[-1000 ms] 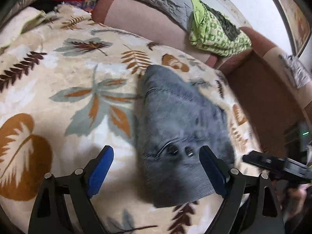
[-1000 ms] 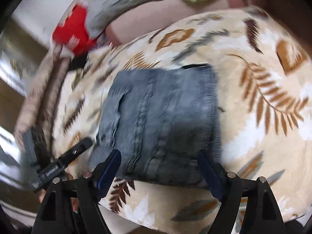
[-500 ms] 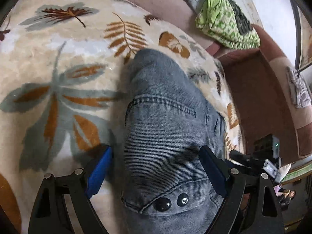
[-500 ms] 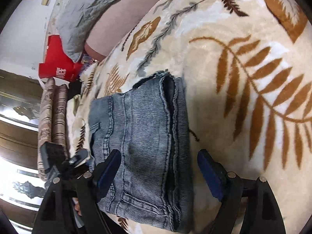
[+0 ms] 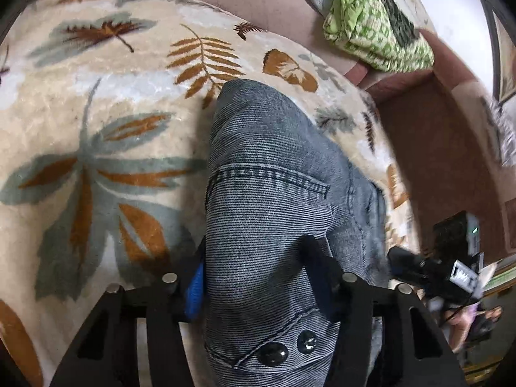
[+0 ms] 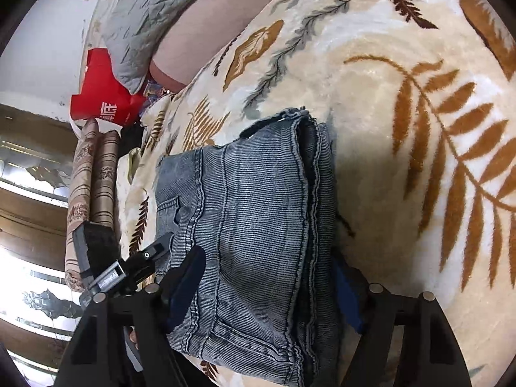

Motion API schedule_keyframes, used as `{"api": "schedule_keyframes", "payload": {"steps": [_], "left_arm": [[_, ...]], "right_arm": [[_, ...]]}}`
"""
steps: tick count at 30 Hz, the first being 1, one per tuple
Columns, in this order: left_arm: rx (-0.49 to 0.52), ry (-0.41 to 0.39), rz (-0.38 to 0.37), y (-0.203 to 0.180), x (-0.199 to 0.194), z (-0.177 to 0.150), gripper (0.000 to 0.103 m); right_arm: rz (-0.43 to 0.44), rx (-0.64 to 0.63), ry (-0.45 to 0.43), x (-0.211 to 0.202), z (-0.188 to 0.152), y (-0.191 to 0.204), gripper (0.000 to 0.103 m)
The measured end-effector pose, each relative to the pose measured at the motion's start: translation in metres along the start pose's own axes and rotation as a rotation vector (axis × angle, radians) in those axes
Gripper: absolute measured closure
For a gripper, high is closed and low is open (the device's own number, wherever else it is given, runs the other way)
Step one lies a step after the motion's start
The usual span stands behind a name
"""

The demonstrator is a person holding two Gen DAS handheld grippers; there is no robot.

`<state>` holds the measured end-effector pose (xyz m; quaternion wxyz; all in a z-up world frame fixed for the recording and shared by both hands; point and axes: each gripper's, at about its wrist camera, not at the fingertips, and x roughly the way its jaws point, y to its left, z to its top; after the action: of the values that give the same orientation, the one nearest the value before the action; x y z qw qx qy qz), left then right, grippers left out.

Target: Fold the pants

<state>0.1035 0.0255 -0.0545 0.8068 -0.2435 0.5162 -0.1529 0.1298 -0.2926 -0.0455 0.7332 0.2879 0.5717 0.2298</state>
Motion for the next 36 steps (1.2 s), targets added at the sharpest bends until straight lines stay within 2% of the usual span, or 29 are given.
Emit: {"api": "schedule_keyframes", "payload": {"steps": [8, 10, 13, 15, 19, 26, 30, 32, 33, 35, 36], "left_arm": [[0.067, -0.018, 0.092, -0.012, -0.002, -0.004, 0.054], [0.087, -0.022, 0.114, -0.015, -0.003, -0.004, 0.057], [0.116, -0.029, 0.14, -0.021, -0.003, -0.005, 0.062], [0.135, -0.031, 0.157, -0.026, -0.003, -0.006, 0.064], [0.149, -0.035, 0.172, -0.029, -0.004, -0.007, 0.065], [0.159, -0.041, 0.189, -0.032, -0.004, -0.008, 0.065], [0.157, -0.041, 0.189, -0.032, -0.004, -0.009, 0.065], [0.16, -0.041, 0.191, -0.032, -0.004, -0.008, 0.065], [0.161, -0.041, 0.192, -0.032, -0.004, -0.008, 0.065], [0.166, -0.046, 0.193, -0.033, -0.004, -0.009, 0.067], [0.17, -0.05, 0.192, -0.033, -0.006, -0.009, 0.072]], "right_arm": [[-0.081, -0.034, 0.016, 0.007, -0.001, 0.004, 0.03], [-0.118, -0.049, 0.017, 0.009, -0.001, 0.006, 0.046], [-0.152, -0.058, 0.017, 0.008, -0.001, 0.006, 0.064], [-0.162, -0.074, 0.018, 0.007, -0.001, 0.008, 0.067], [-0.182, -0.08, 0.019, 0.008, -0.001, 0.01, 0.067], [-0.169, -0.044, 0.01, 0.011, -0.001, 0.01, 0.06], [-0.135, -0.013, 0.01, 0.013, 0.0, 0.003, 0.051], [-0.156, -0.035, 0.013, 0.014, 0.0, 0.008, 0.05], [-0.171, -0.059, 0.017, 0.015, -0.001, 0.013, 0.053], [-0.202, -0.102, 0.017, 0.015, -0.003, 0.02, 0.067], [-0.214, -0.122, 0.012, 0.014, -0.005, 0.024, 0.075]]}}
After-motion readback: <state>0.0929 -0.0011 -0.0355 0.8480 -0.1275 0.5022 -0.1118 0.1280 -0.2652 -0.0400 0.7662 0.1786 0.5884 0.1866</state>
